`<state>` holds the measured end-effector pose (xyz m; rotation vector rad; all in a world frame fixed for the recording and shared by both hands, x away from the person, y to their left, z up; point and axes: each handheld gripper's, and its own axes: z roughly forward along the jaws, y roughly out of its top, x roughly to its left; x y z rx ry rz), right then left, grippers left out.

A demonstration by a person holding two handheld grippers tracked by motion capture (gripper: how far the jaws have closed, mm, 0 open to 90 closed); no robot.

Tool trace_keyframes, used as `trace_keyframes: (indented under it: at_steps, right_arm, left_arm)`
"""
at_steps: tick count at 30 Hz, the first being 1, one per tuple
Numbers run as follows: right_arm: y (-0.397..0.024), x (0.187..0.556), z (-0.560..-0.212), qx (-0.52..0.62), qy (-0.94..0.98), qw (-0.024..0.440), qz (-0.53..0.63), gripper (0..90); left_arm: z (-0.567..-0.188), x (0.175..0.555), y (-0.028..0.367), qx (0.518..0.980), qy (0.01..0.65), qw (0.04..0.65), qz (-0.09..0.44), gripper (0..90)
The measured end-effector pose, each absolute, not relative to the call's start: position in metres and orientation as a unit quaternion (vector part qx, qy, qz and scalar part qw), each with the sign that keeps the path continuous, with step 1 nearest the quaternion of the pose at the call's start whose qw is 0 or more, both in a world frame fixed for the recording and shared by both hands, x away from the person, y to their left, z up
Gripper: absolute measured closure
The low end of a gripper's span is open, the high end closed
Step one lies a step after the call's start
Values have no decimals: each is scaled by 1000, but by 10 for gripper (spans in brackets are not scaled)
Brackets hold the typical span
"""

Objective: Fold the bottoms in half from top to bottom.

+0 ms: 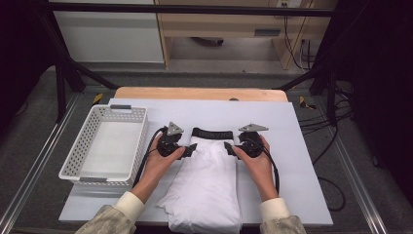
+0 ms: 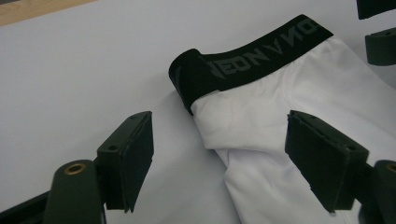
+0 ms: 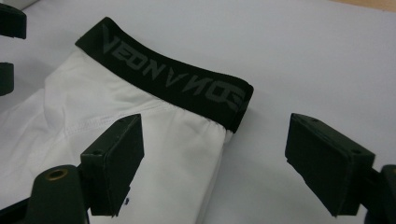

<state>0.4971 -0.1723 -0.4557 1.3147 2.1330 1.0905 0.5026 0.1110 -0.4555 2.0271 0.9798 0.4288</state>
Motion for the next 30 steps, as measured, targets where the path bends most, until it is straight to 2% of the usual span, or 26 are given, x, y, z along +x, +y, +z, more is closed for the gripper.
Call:
trace_keyframes:
  at_steps: [6,9,13,18,30]
  right_arm:
    - [-169,497,-461,475,768,199,381,229]
    - [-167,496,-468,473,775,189,373,279]
    - [-168,495,-470,476,776,180,373,322]
    - [-167,495,-475,478,780,174,365,325]
    - [-163,497,-482,477,784,176,356,326]
  left_arm:
    - [-458,506,108,807,390,411,165,241]
    - [-460,508,108,807,395,409,160,251]
    - [-463,510,106,812,395,400,157,296]
    - [-462,511,106,803,406,404,162,339]
    - [-478,521,95,818,386,392,168,379]
